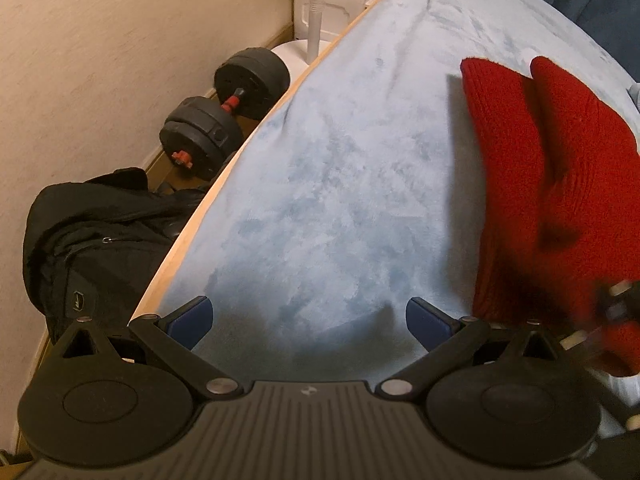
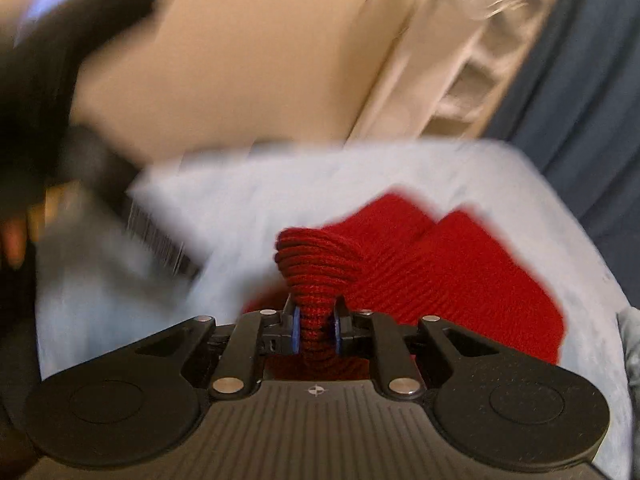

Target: Fold small clothes

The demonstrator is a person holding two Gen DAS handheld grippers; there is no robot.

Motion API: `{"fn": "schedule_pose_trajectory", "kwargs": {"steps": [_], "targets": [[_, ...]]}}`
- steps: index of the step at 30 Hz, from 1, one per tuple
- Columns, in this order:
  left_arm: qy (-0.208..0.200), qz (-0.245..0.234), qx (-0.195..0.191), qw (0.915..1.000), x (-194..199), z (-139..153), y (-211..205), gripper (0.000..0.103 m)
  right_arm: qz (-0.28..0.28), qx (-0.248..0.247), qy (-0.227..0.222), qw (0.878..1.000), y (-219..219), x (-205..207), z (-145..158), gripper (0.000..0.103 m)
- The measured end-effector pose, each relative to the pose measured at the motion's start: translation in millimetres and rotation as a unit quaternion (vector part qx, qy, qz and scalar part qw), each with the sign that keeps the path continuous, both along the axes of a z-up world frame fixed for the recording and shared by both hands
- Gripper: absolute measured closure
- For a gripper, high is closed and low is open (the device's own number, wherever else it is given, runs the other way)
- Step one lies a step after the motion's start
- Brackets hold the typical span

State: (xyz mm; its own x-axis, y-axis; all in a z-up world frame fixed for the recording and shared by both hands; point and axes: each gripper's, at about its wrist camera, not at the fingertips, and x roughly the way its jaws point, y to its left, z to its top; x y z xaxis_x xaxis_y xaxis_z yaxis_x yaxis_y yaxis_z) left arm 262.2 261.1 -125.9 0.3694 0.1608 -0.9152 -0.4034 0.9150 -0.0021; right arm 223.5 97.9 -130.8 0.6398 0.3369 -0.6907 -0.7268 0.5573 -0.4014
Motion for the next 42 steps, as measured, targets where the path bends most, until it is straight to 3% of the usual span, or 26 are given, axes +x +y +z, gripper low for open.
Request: {"fn": "schedule_pose_trajectory", "kwargs": {"steps": [1, 3, 6, 10, 13, 16, 18, 21, 24, 26, 28, 32, 37, 42], "targets": [[-0.004, -0.004, -0.001, 1.0000, 0, 2, -1, 0.000, 0.008, -0.002, -0.010, 1.000, -2, -5, -3, 0.064], [-0.019, -0.014, -0.005, 0.9997, 0, 10, -4, 0.000, 0.020, 0.019, 0.019, 0.999, -8, -11, 8, 0.050], [-0.048, -0.033, -0.024, 0.9980, 6, 26, -13, 0.000, 0.006, 0.071, 0.047, 0.996, -30, -10, 43, 0.052], [-0.094, -0.065, -0.047, 0.9923, 20, 48, -36, 0.000, -0.142, 0.156, 0.023, 0.977, -93, 10, 77, 0.052], [-0.085, -0.084, -0.057, 0.9912, 38, 40, -57, 0.000, -0.240, 0.150, 0.046, 0.958, -136, 30, 63, 0.059], [-0.041, -0.093, -0.007, 0.9948, 48, 9, -72, 0.000, -0.261, 0.121, 0.132, 0.949, -154, 35, 18, 0.063], [-0.045, -0.086, -0.038, 0.9946, 36, 0, -65, 0.000, -0.261, 0.125, 0.133, 0.948, -160, 20, 6, 0.062], [-0.050, -0.085, -0.052, 0.9938, 15, 6, -57, 0.000, -0.257, 0.128, 0.140, 0.948, -163, 2, 10, 0.059], [-0.033, -0.102, 0.006, 0.9942, -4, 20, -62, 0.000, -0.265, 0.147, 0.152, 0.941, -170, -11, 29, 0.057], [-0.049, -0.108, 0.022, 0.9927, -24, 34, -63, 0.000, -0.285, 0.177, 0.146, 0.931, -180, -27, 49, 0.046], [-0.071, -0.096, 0.027, 0.9924, -46, 50, -63, 0.000, -0.298, 0.217, 0.139, 0.919, -189, -49, 70, 0.026], [-0.101, -0.081, 0.036, 0.9909, -81, 79, -70, 0.000, -0.305, 0.254, 0.114, 0.911, -206, -82, 98, 0.023], [-0.114, -0.096, 0.035, 0.9883, -105, 101, -92, 0.000, -0.318, 0.251, 0.062, 0.912, -214, -108, 115, 0.023], [-0.124, -0.113, 0.048, 0.9847, -117, 110, -112, 0.000, -0.335, 0.263, 0.066, 0.902, -225, -114, 116, 0.023]]}}
